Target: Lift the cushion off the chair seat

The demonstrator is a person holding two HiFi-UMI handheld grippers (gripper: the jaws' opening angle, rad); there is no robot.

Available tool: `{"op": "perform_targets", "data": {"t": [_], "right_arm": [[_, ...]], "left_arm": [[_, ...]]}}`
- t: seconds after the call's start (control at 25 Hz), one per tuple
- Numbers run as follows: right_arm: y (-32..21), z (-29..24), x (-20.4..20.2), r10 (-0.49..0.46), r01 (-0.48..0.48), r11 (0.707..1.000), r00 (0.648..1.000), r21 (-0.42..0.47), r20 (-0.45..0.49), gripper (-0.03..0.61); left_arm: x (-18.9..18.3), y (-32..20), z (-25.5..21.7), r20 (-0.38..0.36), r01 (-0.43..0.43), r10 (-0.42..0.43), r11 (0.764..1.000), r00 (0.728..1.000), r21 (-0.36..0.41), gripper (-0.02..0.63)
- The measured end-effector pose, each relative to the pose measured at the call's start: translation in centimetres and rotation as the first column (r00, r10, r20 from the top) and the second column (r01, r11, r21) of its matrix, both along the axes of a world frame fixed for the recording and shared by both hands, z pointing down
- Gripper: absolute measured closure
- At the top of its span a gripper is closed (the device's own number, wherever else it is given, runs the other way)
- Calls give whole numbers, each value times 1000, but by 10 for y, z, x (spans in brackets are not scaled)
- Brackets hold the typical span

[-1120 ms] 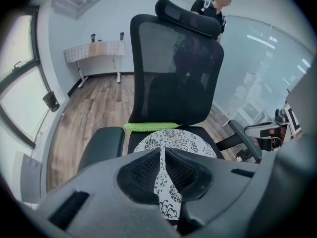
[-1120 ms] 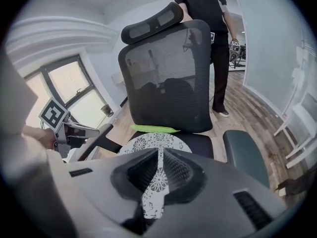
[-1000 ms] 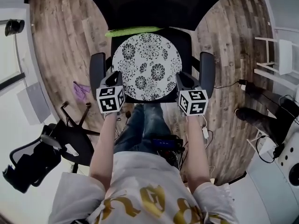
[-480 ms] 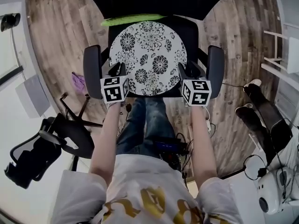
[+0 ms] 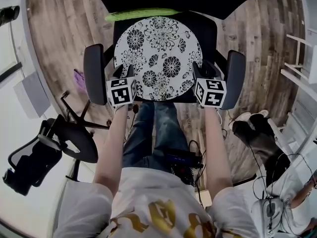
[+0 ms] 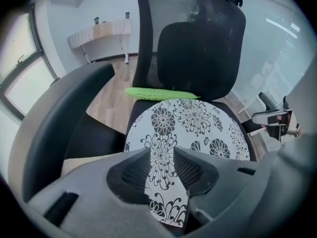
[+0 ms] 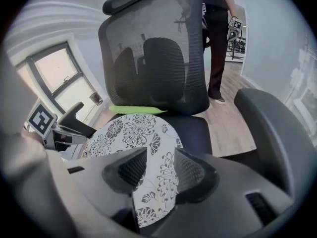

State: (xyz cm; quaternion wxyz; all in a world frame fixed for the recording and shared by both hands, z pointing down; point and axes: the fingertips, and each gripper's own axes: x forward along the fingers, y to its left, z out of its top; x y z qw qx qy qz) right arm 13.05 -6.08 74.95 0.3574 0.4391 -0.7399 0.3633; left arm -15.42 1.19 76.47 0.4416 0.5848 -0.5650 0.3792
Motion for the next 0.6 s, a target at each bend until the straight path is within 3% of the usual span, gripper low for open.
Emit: {"op": "perform_targets", "data": {"t": [0.28, 0.6], "right_arm": [[-3, 26, 8, -17, 16, 999, 999, -32, -32, 416], [-6, 47, 14, -4, 1, 999, 998, -39, -68, 391]], "left_arm": [[-22, 13, 34, 69, 102, -98, 993, 993, -57, 445], [-51, 18, 49, 187, 114, -99, 991, 977, -72, 408]]}}
